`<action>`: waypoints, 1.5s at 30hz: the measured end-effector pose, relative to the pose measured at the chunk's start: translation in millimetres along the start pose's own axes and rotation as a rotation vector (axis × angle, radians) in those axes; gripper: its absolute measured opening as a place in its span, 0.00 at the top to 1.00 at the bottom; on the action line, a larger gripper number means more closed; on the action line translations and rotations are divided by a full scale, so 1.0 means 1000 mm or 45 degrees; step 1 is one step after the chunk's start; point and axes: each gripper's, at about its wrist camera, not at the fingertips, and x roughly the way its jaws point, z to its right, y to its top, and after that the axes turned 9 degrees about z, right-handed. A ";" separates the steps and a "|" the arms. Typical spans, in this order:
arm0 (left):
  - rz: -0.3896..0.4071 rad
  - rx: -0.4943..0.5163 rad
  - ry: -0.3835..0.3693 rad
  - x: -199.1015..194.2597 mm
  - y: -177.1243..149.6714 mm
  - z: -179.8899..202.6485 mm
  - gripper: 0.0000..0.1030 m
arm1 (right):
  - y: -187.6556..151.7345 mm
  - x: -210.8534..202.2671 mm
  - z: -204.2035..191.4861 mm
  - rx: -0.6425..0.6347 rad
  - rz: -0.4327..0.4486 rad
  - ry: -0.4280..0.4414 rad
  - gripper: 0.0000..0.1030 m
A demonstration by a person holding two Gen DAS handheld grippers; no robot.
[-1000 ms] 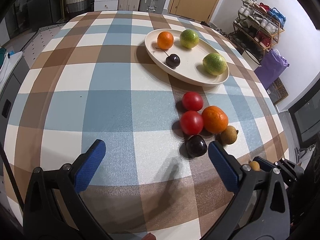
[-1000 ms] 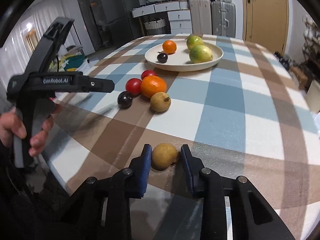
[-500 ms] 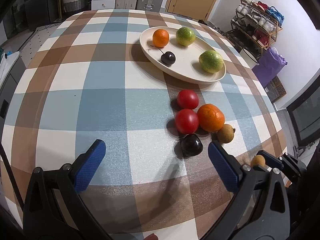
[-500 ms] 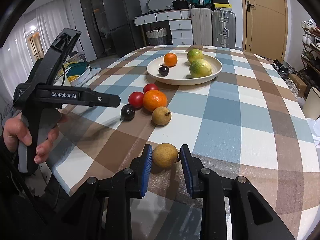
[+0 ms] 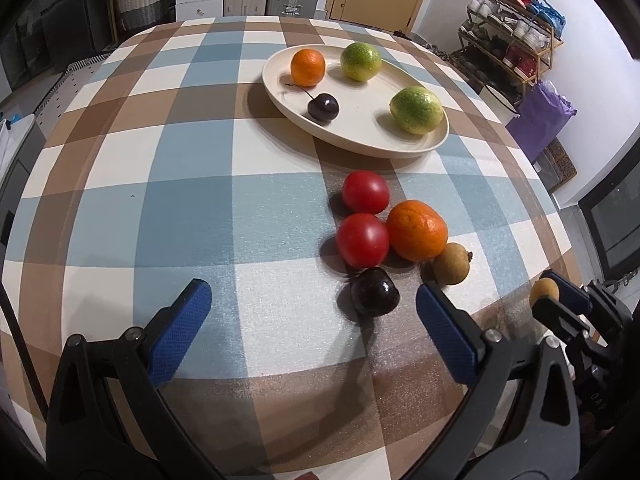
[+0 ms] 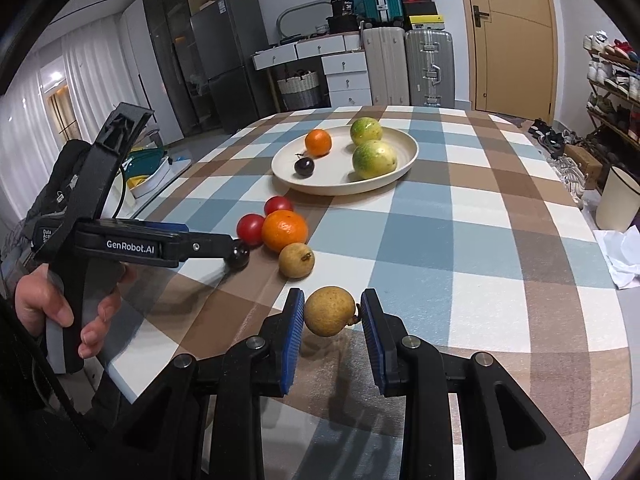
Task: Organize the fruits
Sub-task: 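Grasp a second dark plum with the left tool while the right tool lifts the brown pear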
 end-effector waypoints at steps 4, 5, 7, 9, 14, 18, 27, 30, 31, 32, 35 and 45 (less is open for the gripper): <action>-0.004 0.040 0.012 0.004 -0.001 0.007 0.04 | -0.003 0.000 0.003 0.005 -0.005 -0.003 0.71; -0.009 0.044 0.006 0.005 -0.001 0.009 0.04 | -0.004 0.000 0.003 0.007 -0.008 -0.005 0.71; -0.016 0.050 0.003 0.007 -0.001 0.011 0.06 | -0.004 0.001 0.005 0.015 -0.010 -0.005 0.71; -0.019 0.055 0.007 0.009 -0.001 0.012 0.10 | -0.004 0.001 0.006 0.019 -0.007 -0.006 0.71; -0.024 0.093 0.047 0.012 -0.003 0.018 0.19 | -0.007 0.002 0.010 0.029 -0.015 -0.008 0.71; -0.016 0.124 0.046 0.010 -0.005 0.021 0.32 | -0.008 0.002 0.015 0.055 -0.014 -0.007 0.71; -0.010 0.141 -0.085 -0.001 -0.008 0.031 0.77 | -0.009 0.001 0.015 0.059 -0.004 0.000 0.71; -0.010 0.103 -0.101 -0.003 -0.008 0.025 0.77 | -0.008 0.001 0.016 0.071 0.002 0.000 0.71; -0.006 0.098 -0.095 -0.005 -0.008 0.023 0.77 | -0.007 0.000 0.017 0.075 0.006 0.001 0.71; -0.003 0.095 -0.096 -0.006 -0.008 0.023 0.77 | -0.007 0.000 0.017 0.076 0.010 0.002 0.71; 0.013 0.095 -0.099 -0.012 -0.008 0.022 0.77 | -0.007 0.000 0.017 0.073 0.012 0.000 0.71; 0.070 0.100 -0.117 -0.033 0.002 0.026 0.77 | 0.002 0.000 0.023 0.106 0.050 0.009 0.71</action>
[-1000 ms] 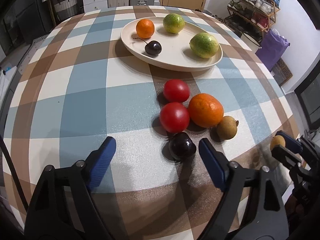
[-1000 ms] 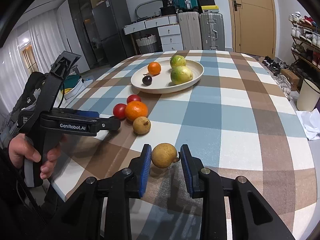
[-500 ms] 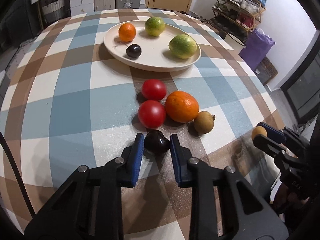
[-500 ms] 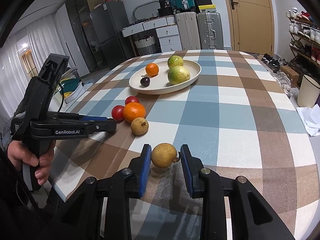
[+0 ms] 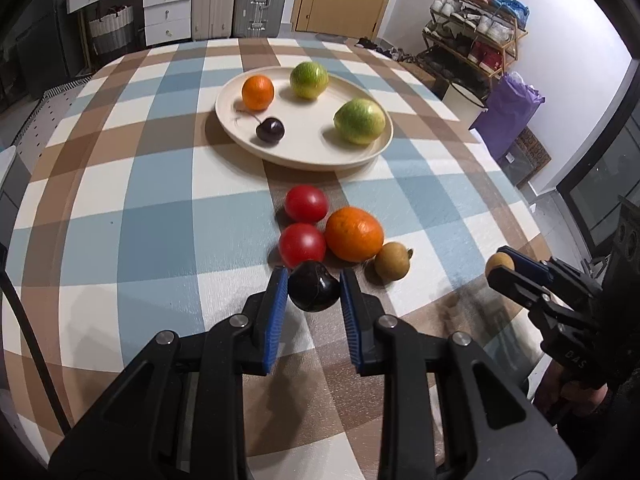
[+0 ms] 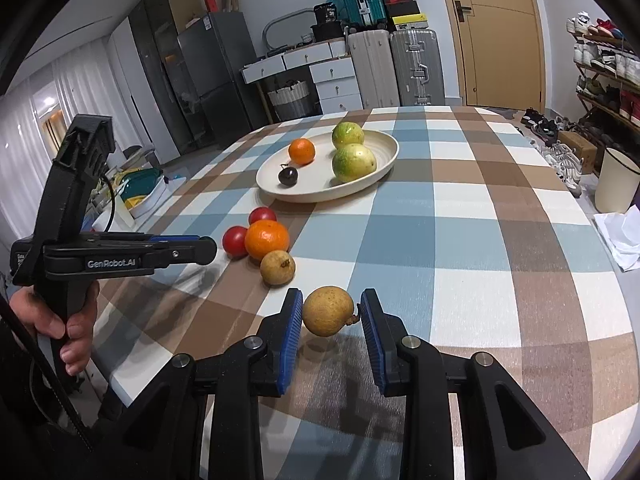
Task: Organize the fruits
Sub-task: 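Grasp a second dark plum with the left tool while the right tool lifts the brown pear, then carry the plum and pear over the cream plate and open both tools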
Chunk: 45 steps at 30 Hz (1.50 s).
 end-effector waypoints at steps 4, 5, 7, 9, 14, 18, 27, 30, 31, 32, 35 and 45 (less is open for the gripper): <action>0.018 -0.003 -0.004 -0.006 0.006 0.000 0.77 | 0.014 -0.009 -0.004 0.010 0.096 0.048 0.71; 0.024 -0.009 -0.006 -0.008 0.009 -0.001 0.77 | 0.018 -0.011 -0.006 0.001 0.117 0.052 0.71; 0.036 -0.016 -0.010 -0.011 0.013 -0.003 0.77 | 0.027 -0.012 -0.010 -0.021 0.151 0.062 0.71; 0.051 -0.022 -0.013 -0.014 0.019 -0.004 0.77 | 0.036 -0.010 -0.013 -0.031 0.167 0.081 0.71; 0.086 -0.018 -0.007 -0.020 0.036 -0.007 0.77 | 0.057 0.000 -0.013 -0.003 0.165 0.145 0.71; 0.105 -0.022 0.000 -0.019 0.052 -0.010 0.77 | 0.076 0.010 -0.007 0.052 0.166 0.178 0.71; 0.132 -0.019 -0.003 -0.007 0.089 -0.010 0.77 | 0.116 0.029 -0.017 -0.054 0.170 0.175 0.71; 0.143 -0.004 -0.004 -0.003 0.101 -0.007 0.77 | 0.124 0.037 -0.021 -0.093 0.163 0.181 0.71; 0.144 -0.002 -0.006 -0.001 0.104 -0.007 0.77 | 0.126 0.040 -0.021 -0.097 0.161 0.184 0.71; 0.144 -0.001 -0.005 0.001 0.109 -0.007 0.77 | 0.129 0.043 -0.020 -0.098 0.159 0.189 0.71; 0.139 -0.002 -0.009 0.009 0.119 -0.008 0.77 | 0.137 0.053 -0.017 -0.081 0.154 0.197 0.71; 0.106 0.011 -0.079 0.057 0.145 -0.017 0.77 | 0.159 0.104 -0.005 0.014 0.091 0.224 0.71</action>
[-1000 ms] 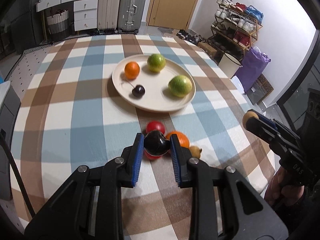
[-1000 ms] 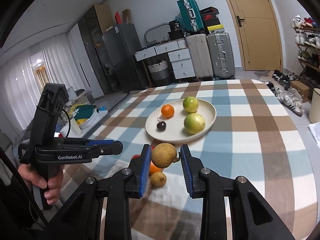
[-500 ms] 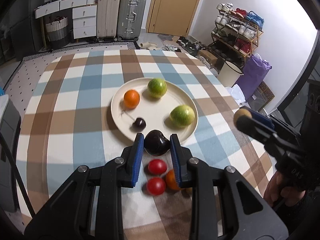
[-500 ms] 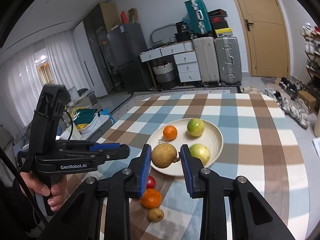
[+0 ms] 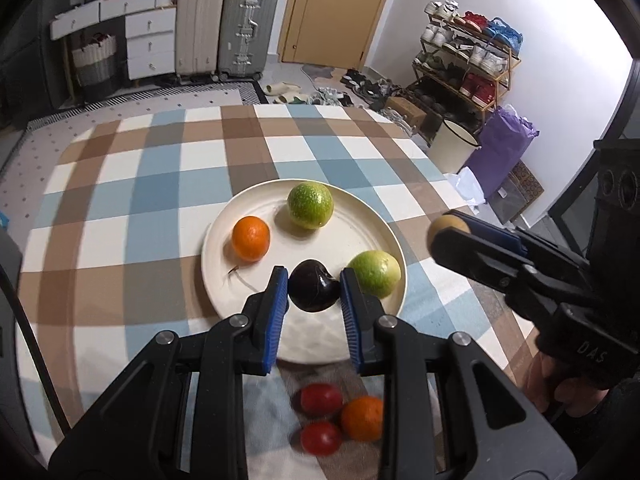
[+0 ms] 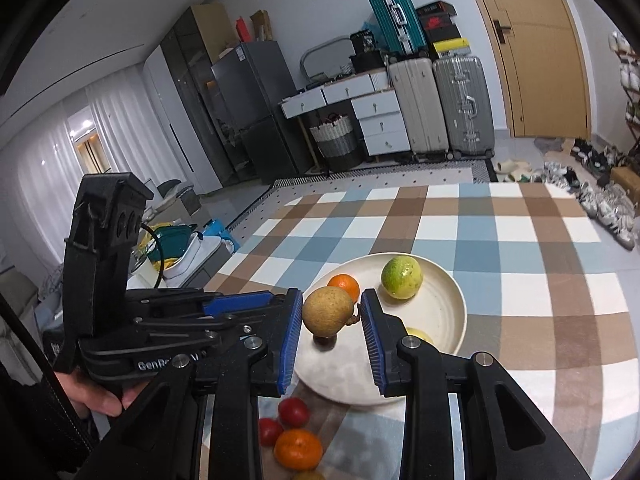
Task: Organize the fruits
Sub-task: 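Carry the plum and pear over the cream plate and open both tools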
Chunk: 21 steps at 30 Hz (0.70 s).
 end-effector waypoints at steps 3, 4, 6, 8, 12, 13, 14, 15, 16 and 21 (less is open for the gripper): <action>-0.021 -0.001 0.000 0.018 0.006 -0.006 0.77 | 0.003 0.015 0.007 0.008 -0.023 -0.030 0.71; -0.030 -0.002 -0.004 0.025 0.007 -0.008 0.77 | 0.003 0.020 0.010 0.013 -0.031 -0.033 0.71; -0.046 -0.001 -0.009 0.035 0.009 -0.010 0.77 | 0.004 0.031 0.016 0.028 -0.057 -0.042 0.71; -0.056 0.005 -0.013 0.044 0.011 -0.012 0.77 | 0.003 0.040 0.022 0.040 -0.082 -0.047 0.71; -0.073 -0.004 -0.011 0.060 0.013 -0.017 0.77 | 0.001 0.054 0.028 0.036 -0.111 -0.049 0.71; -0.081 -0.010 -0.015 0.064 0.013 -0.019 0.77 | -0.001 0.059 0.029 0.032 -0.124 -0.047 0.71; -0.086 -0.015 -0.020 0.067 0.013 -0.020 0.77 | -0.002 0.062 0.029 0.029 -0.134 -0.044 0.71; -0.093 -0.017 -0.022 0.071 0.012 -0.022 0.77 | -0.004 0.064 0.030 0.024 -0.139 -0.043 0.71; -0.100 -0.017 -0.022 0.075 0.011 -0.023 0.77 | -0.005 0.066 0.030 0.020 -0.143 -0.047 0.71; -0.128 -0.025 -0.037 0.087 0.008 -0.025 0.77 | -0.012 0.077 0.035 0.025 -0.177 -0.063 0.71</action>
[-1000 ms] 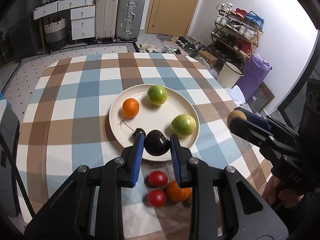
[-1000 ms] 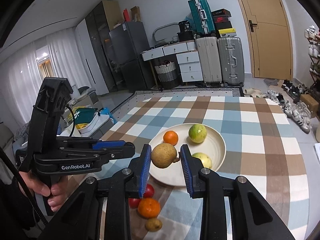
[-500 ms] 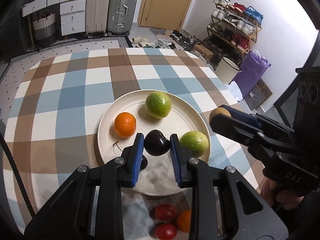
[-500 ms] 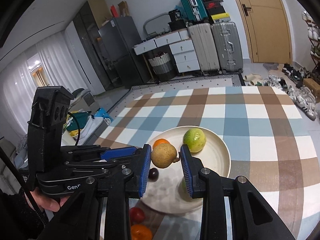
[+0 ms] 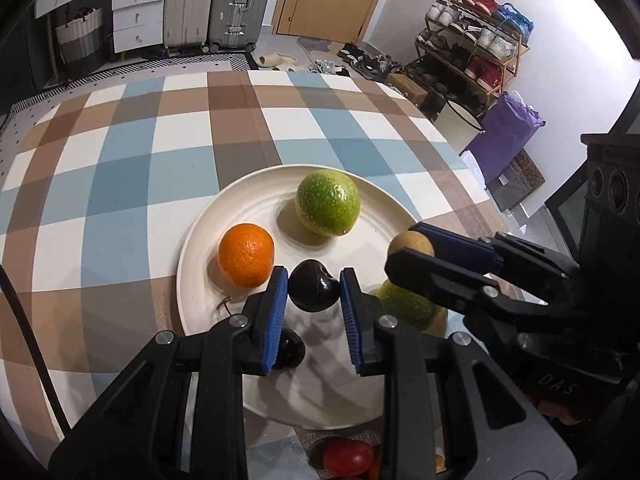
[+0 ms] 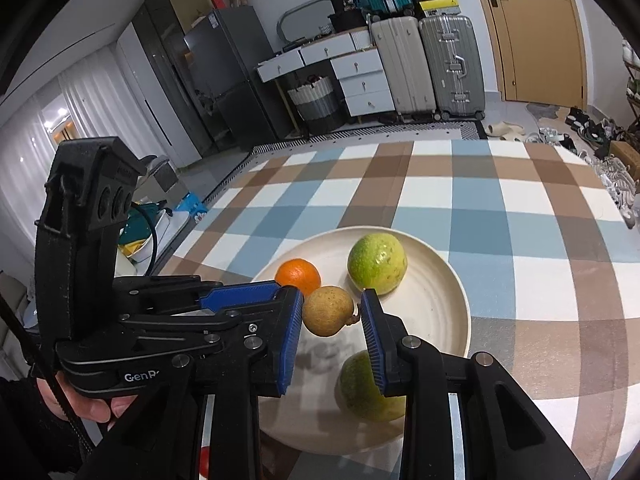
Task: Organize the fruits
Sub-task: 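Carry the plum and pear over the cream plate and open both tools, then withdraw both tools from the plate back toward the remaining fruits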
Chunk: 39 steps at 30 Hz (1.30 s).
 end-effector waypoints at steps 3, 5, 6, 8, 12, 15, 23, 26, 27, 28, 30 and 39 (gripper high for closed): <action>-0.015 0.007 -0.013 0.004 -0.001 0.000 0.77 | -0.002 0.004 0.002 -0.009 -0.008 -0.030 0.70; -0.019 0.011 -0.009 0.007 -0.001 0.001 0.77 | -0.002 0.006 0.004 -0.008 -0.013 -0.036 0.67; -0.021 0.012 -0.003 0.008 -0.001 0.001 0.76 | -0.002 0.006 0.005 -0.003 -0.016 -0.040 0.60; -0.018 0.011 0.018 0.007 -0.001 0.002 0.76 | -0.001 0.003 0.007 0.009 0.001 -0.052 0.49; -0.008 0.001 0.011 -0.001 -0.001 0.003 0.66 | 0.001 -0.008 0.011 0.026 0.035 -0.067 0.49; 0.006 0.004 0.015 -0.010 -0.002 0.006 0.65 | 0.002 -0.019 0.015 0.046 0.061 -0.088 0.49; 0.048 0.016 0.048 -0.040 -0.010 0.017 0.50 | 0.003 -0.057 0.016 0.074 0.145 -0.121 0.42; 0.067 0.010 0.064 -0.053 -0.014 0.020 0.47 | 0.001 -0.069 0.012 0.058 0.171 -0.127 0.35; 0.074 0.013 0.072 -0.057 -0.015 0.021 0.46 | 0.000 -0.072 0.010 0.055 0.177 -0.129 0.33; 0.082 0.016 0.083 -0.061 -0.017 0.023 0.43 | -0.001 -0.077 0.008 0.052 0.183 -0.127 0.32; 0.098 0.017 0.101 -0.068 -0.020 0.025 0.37 | -0.003 -0.082 0.004 0.045 0.186 -0.122 0.30; 0.141 -0.022 0.208 -0.103 -0.043 0.022 0.20 | -0.015 -0.094 -0.016 -0.002 0.184 -0.072 0.12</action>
